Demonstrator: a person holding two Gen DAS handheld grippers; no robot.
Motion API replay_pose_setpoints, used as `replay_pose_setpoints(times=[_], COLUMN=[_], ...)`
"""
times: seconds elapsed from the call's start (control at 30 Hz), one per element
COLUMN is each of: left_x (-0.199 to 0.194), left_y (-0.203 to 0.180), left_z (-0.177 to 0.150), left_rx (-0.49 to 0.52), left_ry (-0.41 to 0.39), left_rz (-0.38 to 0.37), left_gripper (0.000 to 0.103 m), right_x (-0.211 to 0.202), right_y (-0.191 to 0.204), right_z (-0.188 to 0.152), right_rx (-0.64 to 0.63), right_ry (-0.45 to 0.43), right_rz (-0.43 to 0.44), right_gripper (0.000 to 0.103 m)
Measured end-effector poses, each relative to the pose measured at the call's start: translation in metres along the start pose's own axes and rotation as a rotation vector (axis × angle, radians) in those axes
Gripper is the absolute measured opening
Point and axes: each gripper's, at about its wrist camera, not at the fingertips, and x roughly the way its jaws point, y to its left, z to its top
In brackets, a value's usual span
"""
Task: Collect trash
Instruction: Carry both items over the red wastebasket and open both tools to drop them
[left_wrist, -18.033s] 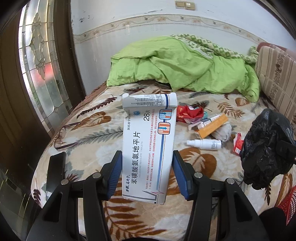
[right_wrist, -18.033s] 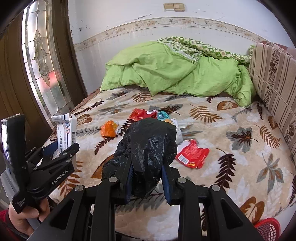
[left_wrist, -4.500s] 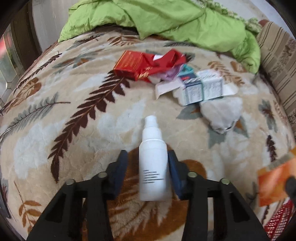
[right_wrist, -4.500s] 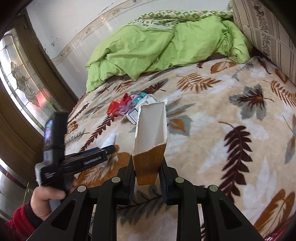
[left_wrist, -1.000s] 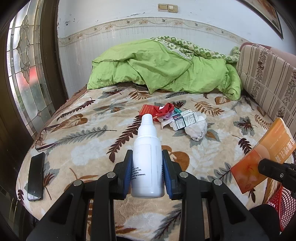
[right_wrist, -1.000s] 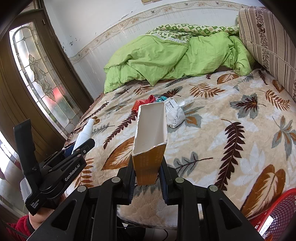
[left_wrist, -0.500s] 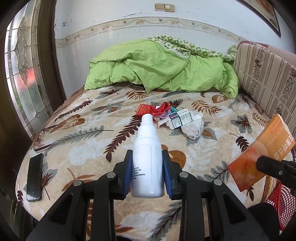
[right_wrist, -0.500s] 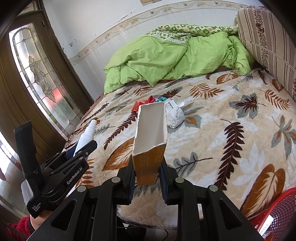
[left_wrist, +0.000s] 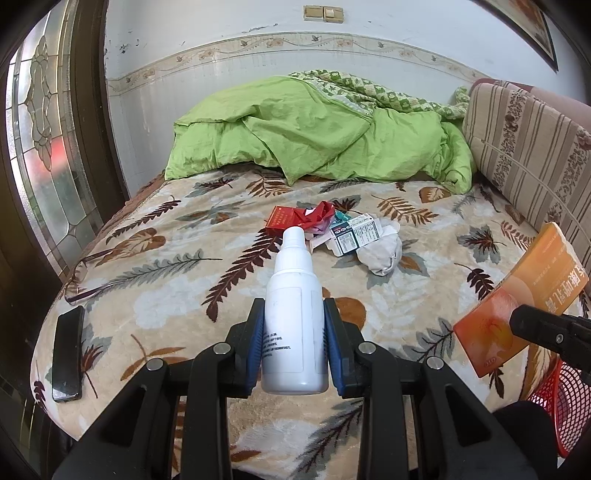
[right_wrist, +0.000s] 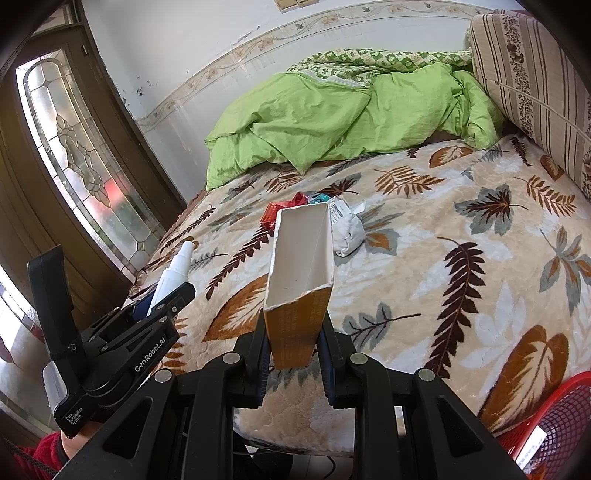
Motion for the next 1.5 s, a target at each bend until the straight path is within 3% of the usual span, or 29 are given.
replay_pose_setpoints(times=[0.23, 0.43, 0.6, 0.83, 1.07, 1.1, 1.13, 1.2, 1.37, 1.5], left_x=[-0.002, -0.009, -0.018, -0.035, -0.051, -0.053, -0.052, -0.057, -0.057, -0.048], left_y=[-0.016, -0.055, -0.114, -0.207, -0.283, -0.291, -0.293, -0.294, -0.276, -0.246], left_z=[-0.002, -0.002, -0.005, -0.015, -0.042, -0.046, -0.046, -0.047, -0.035, -0.022], left_rx=[0.023, 0.099, 0.185, 0.306, 0.442, 0.464, 0.472, 0.474, 0.448, 0.398], left_ry=[0.007, 0.019, 0.054, 0.163, 0.273, 0.290, 0.289, 0.266, 0.226, 0.193], left_rz=[-0.030, -0.162, -0.338, -0.627, -0.821, -0.844, -0.846, -0.834, -0.796, -0.720], left_gripper=[0.029, 0.029, 0.029, 0.029, 0.030, 0.037, 0.049, 0.058, 0.058, 0.060], right_x=[-0.011, -0.049, -0.100, -0.178, -0.212, -0.214, -0.214, -0.216, -0.217, -0.200], right_y=[-0.007, -0.041, -0.094, -0.159, -0.199, -0.203, -0.207, -0.212, -0.212, -0.202], right_z=[0.000, -0.003, -0.025, -0.071, -0.106, -0.109, -0.111, -0.114, -0.108, -0.091], right_rx=[0.019, 0.087, 0.196, 0.348, 0.466, 0.481, 0.497, 0.514, 0.501, 0.460], right_ry=[-0.016, -0.054, -0.082, -0.090, -0.049, -0.038, -0.030, -0.027, -0.051, -0.058], right_rz=[-0.012, -0.081, -0.205, -0.393, -0.471, -0.474, -0.475, -0.474, -0.482, -0.438], right_gripper=[0.024, 0.024, 0.024, 0.024, 0.025, 0.025, 0.026, 0.029, 0.029, 0.030])
